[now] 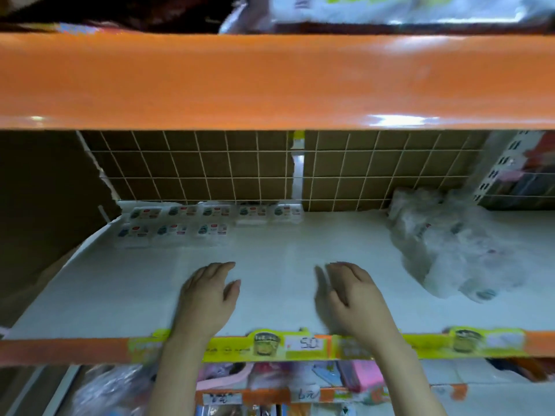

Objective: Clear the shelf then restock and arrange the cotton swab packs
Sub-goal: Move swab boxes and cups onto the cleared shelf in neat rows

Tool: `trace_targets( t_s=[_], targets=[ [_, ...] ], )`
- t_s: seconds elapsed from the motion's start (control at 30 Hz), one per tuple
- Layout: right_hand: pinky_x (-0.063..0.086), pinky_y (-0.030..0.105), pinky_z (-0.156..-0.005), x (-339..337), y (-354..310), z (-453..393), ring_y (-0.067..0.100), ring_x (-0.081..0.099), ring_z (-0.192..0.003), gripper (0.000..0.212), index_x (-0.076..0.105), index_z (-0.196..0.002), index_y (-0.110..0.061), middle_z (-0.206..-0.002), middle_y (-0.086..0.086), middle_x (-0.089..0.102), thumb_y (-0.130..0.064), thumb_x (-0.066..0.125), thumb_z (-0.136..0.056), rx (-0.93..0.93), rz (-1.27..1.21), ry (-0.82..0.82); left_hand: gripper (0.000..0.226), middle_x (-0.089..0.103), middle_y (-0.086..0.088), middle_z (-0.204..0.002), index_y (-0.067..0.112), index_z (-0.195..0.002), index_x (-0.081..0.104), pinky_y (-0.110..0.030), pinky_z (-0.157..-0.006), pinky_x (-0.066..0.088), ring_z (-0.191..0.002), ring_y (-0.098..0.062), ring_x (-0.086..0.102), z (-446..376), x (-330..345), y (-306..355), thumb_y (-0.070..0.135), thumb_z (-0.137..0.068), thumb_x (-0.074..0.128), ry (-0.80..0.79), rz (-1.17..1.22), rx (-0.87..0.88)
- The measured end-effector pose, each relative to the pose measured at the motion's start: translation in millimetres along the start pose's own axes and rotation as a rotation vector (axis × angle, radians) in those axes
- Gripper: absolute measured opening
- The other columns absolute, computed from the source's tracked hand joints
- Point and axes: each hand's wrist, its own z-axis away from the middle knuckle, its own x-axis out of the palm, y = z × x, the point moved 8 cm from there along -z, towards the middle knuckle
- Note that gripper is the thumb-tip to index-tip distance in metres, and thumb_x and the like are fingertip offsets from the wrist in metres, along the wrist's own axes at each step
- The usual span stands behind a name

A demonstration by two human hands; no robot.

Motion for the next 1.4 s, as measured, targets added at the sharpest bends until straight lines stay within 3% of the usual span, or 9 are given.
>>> trace_targets(
  t_s=[0.3, 0.4, 0.53, 0.73, 0.87, 1.07, 1.23, 1.4],
  targets=[
    [0.032, 0.02, -0.089, -37, 57, 31, 0.033, 0.058, -0.106, 0.062, 0.057, -0.123, -0.003, -0.116, 0.013, 0.062, -0.035, 0.035, -0.075, -0.022, -0.032, -0.025, 0.06, 0.065, -0.005, -0.11, 0.014, -0.108, 0.068, -0.038, -0.083, 0.049, -0.098, -0.029, 0.063, 40, 35, 115, 0.049, -0.079, 0.03, -0.07, 0.051, 0.023],
    [0.03, 0.017, -0.089, -37, 60, 41, 0.03, 0.056, -0.109, 0.056, 0.056, -0.125, -0.005, -0.118, 0.011, 0.061, -0.032, 0.038, -0.079, -0.016, -0.052, -0.055, 0.069, 0.056, 0.0, -0.123, 0.018, -0.119, 0.062, -0.033, -0.092, 0.043, -0.111, -0.022, 0.055, 45, 43, 141, 0.054, -0.078, 0.021, -0.118, 0.059, 0.039],
    [0.03, 0.014, -0.087, -40, 59, 42, 0.029, 0.058, -0.105, 0.042, 0.059, -0.12, -0.006, -0.114, 0.009, 0.063, -0.02, 0.048, -0.082, -0.029, -0.062, -0.059, 0.061, 0.049, 0.005, -0.13, 0.023, -0.126, 0.056, -0.027, -0.095, 0.038, -0.118, -0.016, 0.049, 44, 45, 155, 0.052, -0.082, 0.025, -0.144, 0.048, 0.054],
    [0.031, 0.015, -0.093, -71, 51, 27, 0.024, 0.056, -0.109, 0.044, 0.059, -0.122, -0.009, -0.118, 0.006, 0.061, -0.02, 0.046, -0.081, -0.056, -0.051, 0.024, 0.043, 0.042, 0.005, -0.138, 0.025, -0.133, 0.048, -0.027, -0.101, 0.035, -0.124, -0.017, 0.044, 30, 37, 154, 0.044, -0.095, 0.042, -0.147, 0.017, 0.079],
    [0.034, 0.02, -0.09, -100, 59, 23, 0.027, 0.058, -0.104, 0.04, 0.061, -0.117, -0.01, -0.114, 0.007, 0.063, -0.018, 0.05, -0.079, -0.057, -0.026, 0.09, 0.059, 0.052, 0.005, -0.132, 0.024, -0.131, 0.051, -0.031, -0.096, 0.04, -0.119, -0.018, 0.051, 20, 33, 161, 0.052, -0.084, 0.028, -0.144, 0.031, 0.056],
    [0.029, 0.015, -0.083, -152, 101, 26, 0.027, 0.053, -0.107, 0.035, 0.06, -0.118, -0.009, -0.114, 0.009, 0.062, -0.005, 0.062, -0.083, -0.025, -0.019, 0.228, 0.053, 0.053, 0.005, -0.13, 0.024, -0.129, 0.052, -0.033, -0.094, 0.042, -0.117, -0.018, 0.052, 10, 38, 202, 0.05, -0.087, 0.034, -0.13, 0.051, 0.093],
    [0.033, 0.021, -0.089, -184, 152, 30, 0.022, 0.051, -0.109, 0.04, 0.059, -0.121, -0.011, -0.118, 0.008, 0.061, -0.019, 0.052, -0.082, -0.049, -0.037, 0.238, 0.052, 0.054, 0.001, -0.131, 0.021, -0.13, 0.052, -0.035, -0.096, 0.041, -0.118, -0.021, 0.051, 2, 42, 262, 0.048, -0.09, 0.035, -0.08, 0.008, 0.094],
    [0.045, 0.036, -0.09, -224, 220, 41, 0.027, 0.056, -0.107, 0.043, 0.06, -0.119, -0.012, -0.115, 0.007, 0.062, -0.029, 0.044, -0.082, -0.064, -0.013, 0.231, 0.057, 0.059, -0.005, -0.121, 0.017, -0.121, 0.06, -0.039, -0.089, 0.045, -0.11, -0.029, 0.055, 9, 50, 347, 0.049, -0.081, 0.036, 0.006, 0.039, 0.097]
  ],
)
